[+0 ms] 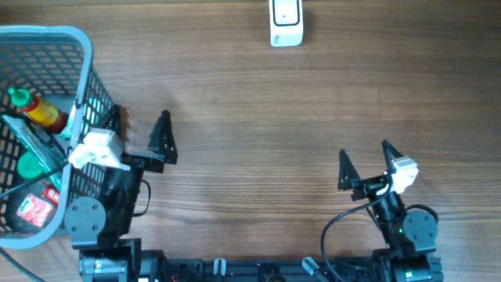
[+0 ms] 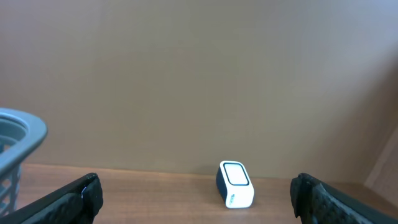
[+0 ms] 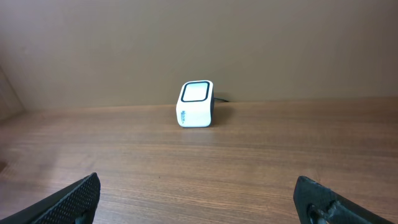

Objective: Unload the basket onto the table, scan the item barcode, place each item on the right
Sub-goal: 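Move the left gripper over the basket and reach down inside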

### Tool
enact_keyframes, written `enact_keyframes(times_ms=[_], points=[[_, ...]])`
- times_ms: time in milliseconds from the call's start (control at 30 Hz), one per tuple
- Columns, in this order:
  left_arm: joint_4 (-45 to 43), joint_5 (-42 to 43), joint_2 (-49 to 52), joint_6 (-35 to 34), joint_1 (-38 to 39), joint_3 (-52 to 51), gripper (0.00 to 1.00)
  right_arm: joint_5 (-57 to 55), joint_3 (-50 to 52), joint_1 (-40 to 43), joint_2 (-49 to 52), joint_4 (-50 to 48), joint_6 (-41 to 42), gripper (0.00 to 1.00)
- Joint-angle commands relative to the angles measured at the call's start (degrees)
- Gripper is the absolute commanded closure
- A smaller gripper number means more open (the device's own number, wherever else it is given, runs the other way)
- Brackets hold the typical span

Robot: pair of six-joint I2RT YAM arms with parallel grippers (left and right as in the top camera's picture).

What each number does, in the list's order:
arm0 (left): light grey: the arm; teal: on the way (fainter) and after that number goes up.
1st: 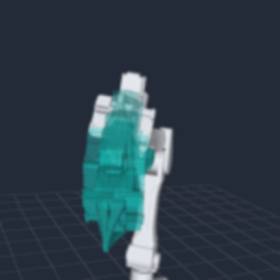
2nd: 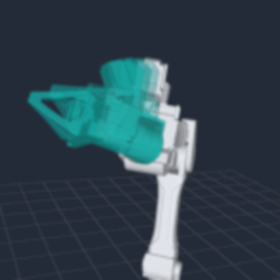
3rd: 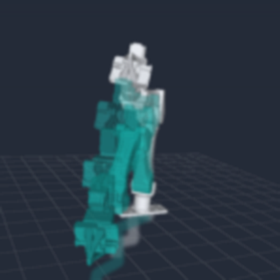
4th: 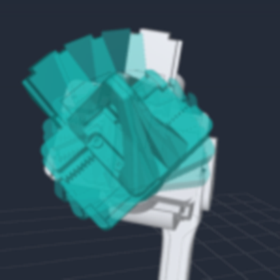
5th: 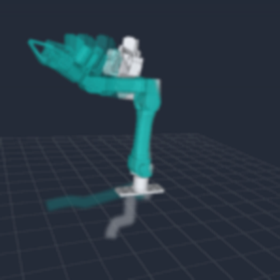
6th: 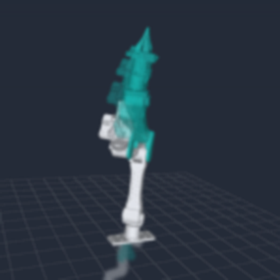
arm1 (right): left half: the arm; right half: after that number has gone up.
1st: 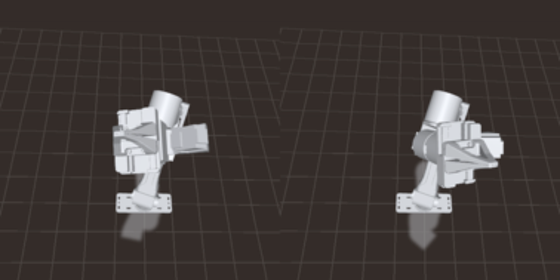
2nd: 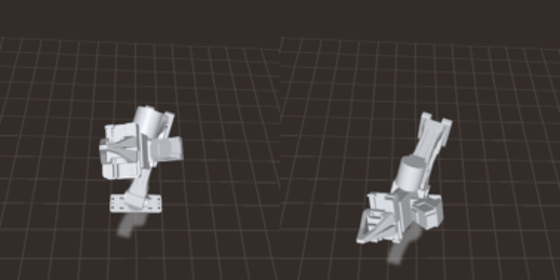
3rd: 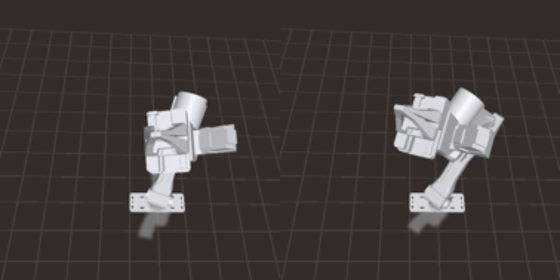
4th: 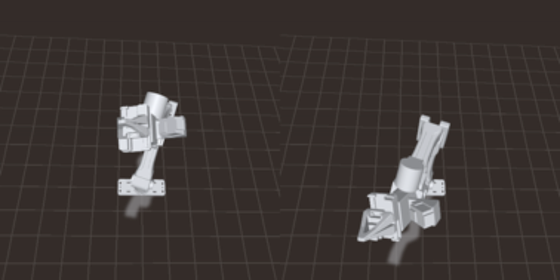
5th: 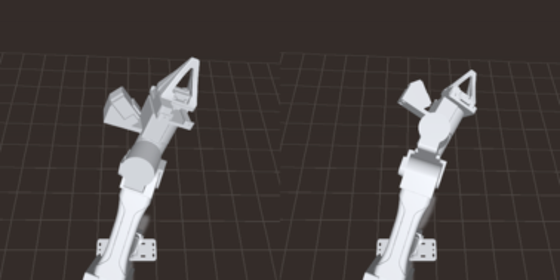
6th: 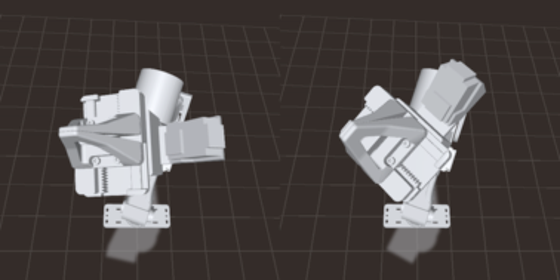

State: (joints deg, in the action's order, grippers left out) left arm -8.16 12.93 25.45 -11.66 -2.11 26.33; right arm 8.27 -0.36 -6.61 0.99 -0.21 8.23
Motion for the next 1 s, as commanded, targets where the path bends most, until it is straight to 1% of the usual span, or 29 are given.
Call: enact_keyframes(times_ms=[0, 100, 200, 267, 333, 400, 500, 600, 733, 833, 900, 967], points=[[0.55, -1.03, 0.02, 2.10, -0.26, 4.63, 0.00, -1.03, 0.07, -0.35, -0.46, -0.20, -0.68, 0.00], [5.44, -1.27, 0.15, 2.25, -0.28, 9.64, 0.00, -1.01, 0.07, -0.35, -0.46, -0.20, -0.72, 0.00], [12.94, -4.57, 1.77, 2.89, -0.28, 16.96, 0.00, -1.01, 0.07, -0.35, -0.46, -0.20, -0.70, 0.00], [17.03, -5.46, 3.34, 5.90, -0.26, 21.00, 0.00, -1.01, 0.07, -0.35, -0.46, -0.20, -0.70, 0.00], [21.73, -10.23, 5.95, 6.97, -0.28, 26.36, 0.00, -1.03, 0.07, -0.35, -0.46, -0.20, -0.70, 0.00], [25.90, -18.12, 9.68, 6.97, -0.28, 32.20, 0.00, -1.01, 0.07, -0.35, -0.46, -0.20, -0.70, 0.00], [27.65, -24.28, 15.47, 6.99, -0.33, 37.86, 0.00, -1.01, 0.07, -0.35, -0.46, -0.20, -0.68, 0.00], [31.28, -30.12, 22.38, 6.99, -0.90, 43.74, 0.00, -1.03, 0.07, -0.35, -0.46, -0.20, -0.70, 0.00], [37.75, -31.01, 31.52, 6.97, -4.46, 52.33, 0.00, -1.03, 0.07, -0.35, -0.46, -0.20, -0.70, 0.00], [43.74, -30.93, 36.11, 6.95, -7.43, 58.21, 0.00, -1.01, 0.07, -0.35, -0.46, -0.20, -0.70, 0.00], [45.99, -30.23, 37.20, 6.95, -8.02, 59.32, 0.00, -1.01, 0.07, -0.35, -0.46, -0.20, -0.72, 0.00], [48.98, -27.34, 37.16, 6.95, -8.02, 59.32, 0.00, -1.01, 0.07, -0.35, -0.46, -0.20, -0.70, 0.00]])
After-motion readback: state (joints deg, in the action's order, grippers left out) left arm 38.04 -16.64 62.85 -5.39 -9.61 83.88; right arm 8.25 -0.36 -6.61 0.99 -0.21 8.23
